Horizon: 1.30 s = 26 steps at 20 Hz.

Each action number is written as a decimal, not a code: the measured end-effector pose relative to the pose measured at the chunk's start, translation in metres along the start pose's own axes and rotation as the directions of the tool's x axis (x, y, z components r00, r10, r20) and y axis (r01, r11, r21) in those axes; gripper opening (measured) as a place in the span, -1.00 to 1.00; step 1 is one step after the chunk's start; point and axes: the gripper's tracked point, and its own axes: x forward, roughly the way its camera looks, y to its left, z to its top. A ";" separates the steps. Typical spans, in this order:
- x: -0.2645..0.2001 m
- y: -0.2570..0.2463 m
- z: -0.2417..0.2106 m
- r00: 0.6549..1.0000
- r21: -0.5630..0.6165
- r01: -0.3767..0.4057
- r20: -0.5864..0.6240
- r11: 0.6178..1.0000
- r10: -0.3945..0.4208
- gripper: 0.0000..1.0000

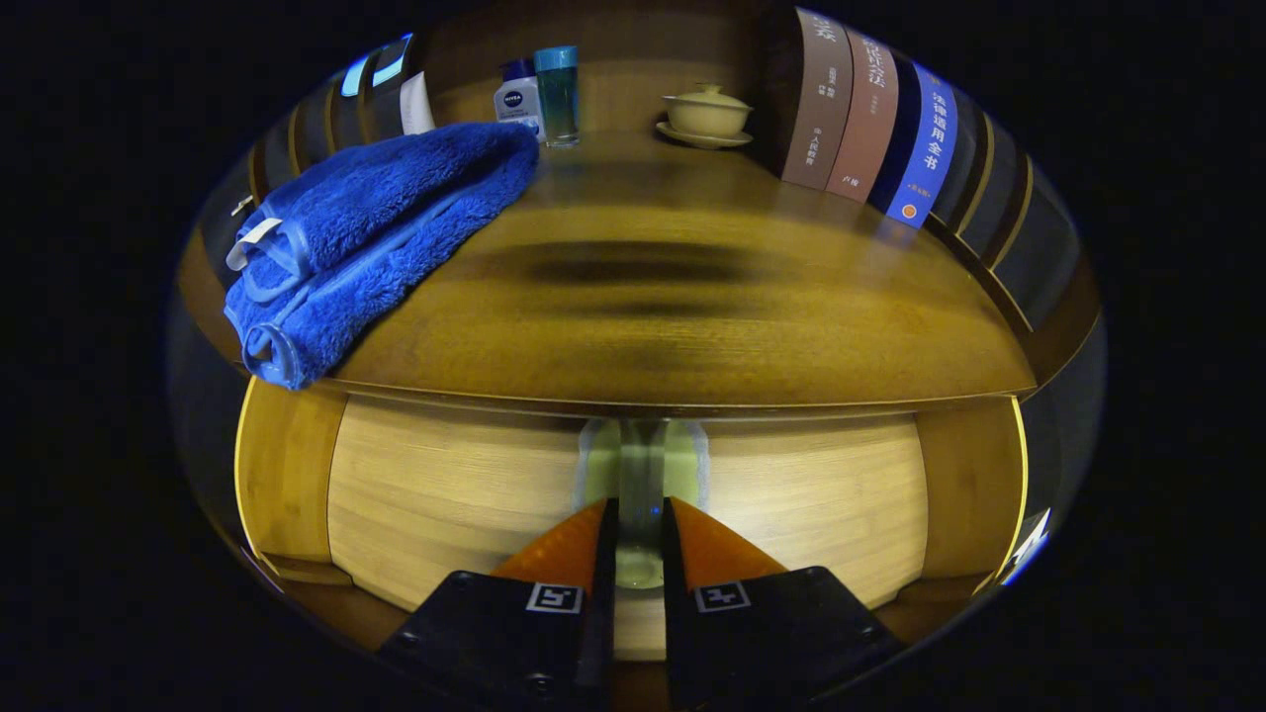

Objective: Pull open the drawer, take out the items inside it, and place them on the countertop above the cabinet.

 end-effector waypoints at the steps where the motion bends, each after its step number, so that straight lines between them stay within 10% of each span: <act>1: -0.003 0.001 -0.001 1.000 0.007 -0.008 -0.004 1.000 0.008 -0.48; 19: -0.153 0.001 0.056 0.980 0.076 -0.163 0.126 0.984 0.153 -0.48; 26: -0.102 -0.009 0.132 0.982 0.053 -0.065 0.183 0.997 0.054 -0.48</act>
